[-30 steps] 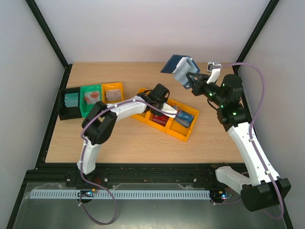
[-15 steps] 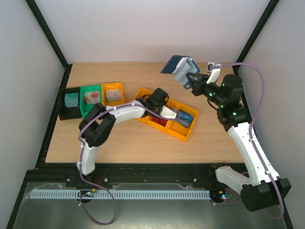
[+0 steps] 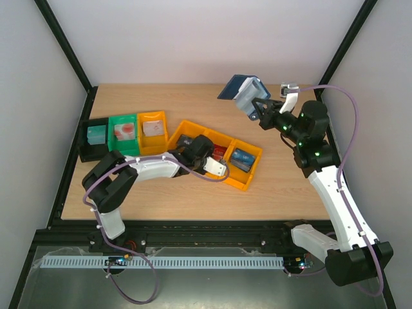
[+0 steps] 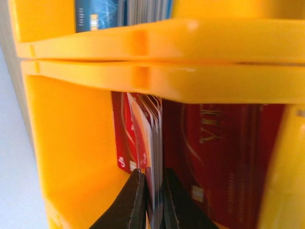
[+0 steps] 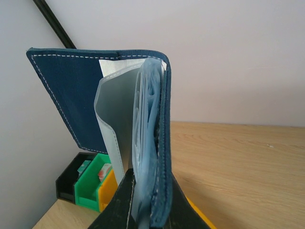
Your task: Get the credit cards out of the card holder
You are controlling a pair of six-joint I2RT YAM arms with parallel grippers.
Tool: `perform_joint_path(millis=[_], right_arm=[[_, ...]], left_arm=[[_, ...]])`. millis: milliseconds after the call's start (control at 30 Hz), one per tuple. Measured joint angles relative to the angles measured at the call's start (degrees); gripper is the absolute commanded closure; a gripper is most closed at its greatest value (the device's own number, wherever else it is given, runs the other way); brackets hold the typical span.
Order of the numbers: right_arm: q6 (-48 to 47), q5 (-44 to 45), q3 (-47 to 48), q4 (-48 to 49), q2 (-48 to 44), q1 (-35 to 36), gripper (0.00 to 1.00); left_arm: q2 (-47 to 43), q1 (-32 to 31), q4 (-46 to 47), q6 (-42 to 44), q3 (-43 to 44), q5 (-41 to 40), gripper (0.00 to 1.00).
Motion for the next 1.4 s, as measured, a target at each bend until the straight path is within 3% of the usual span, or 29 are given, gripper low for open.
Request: perform_joint_path(millis=[500, 633, 700, 1000, 1233, 1400], right_arm=[[-0.3, 0.2, 0.0, -0.3, -1.6, 0.0, 0.98], [-0.3, 0.3, 0.0, -0.3, -1.7, 0.0, 0.98], [-0.4, 0.3, 0.0, -0.3, -1.7, 0.0, 0.98], [-0.8, 0.5, 0.0, -0.3, -1.7, 0.0, 0.98], [-0.9, 0.5, 0.0, -0.3, -1.7, 0.0, 0.98], [-0.9, 0.3, 0.0, -0.3, -1.2, 0.0, 0.98]], left_arm=[[-5.1, -3.0, 12.0, 2.0, -13.0, -5.0, 0.96], [-6.8, -4.1, 12.0, 2.2, -14.9, -5.3, 0.67], [-7.7, -4.3, 10.9, 1.8, -14.6, -5.0, 0.57], [-12.0, -3.8, -6.1, -3.7, -8.1, 2.4, 0.39], [-13.1, 0.5, -19.9, -11.3, 3.3, 11.0, 0.45], [-6.7, 4.6, -27.1, -16.2, 16.0, 15.4, 0.45]])
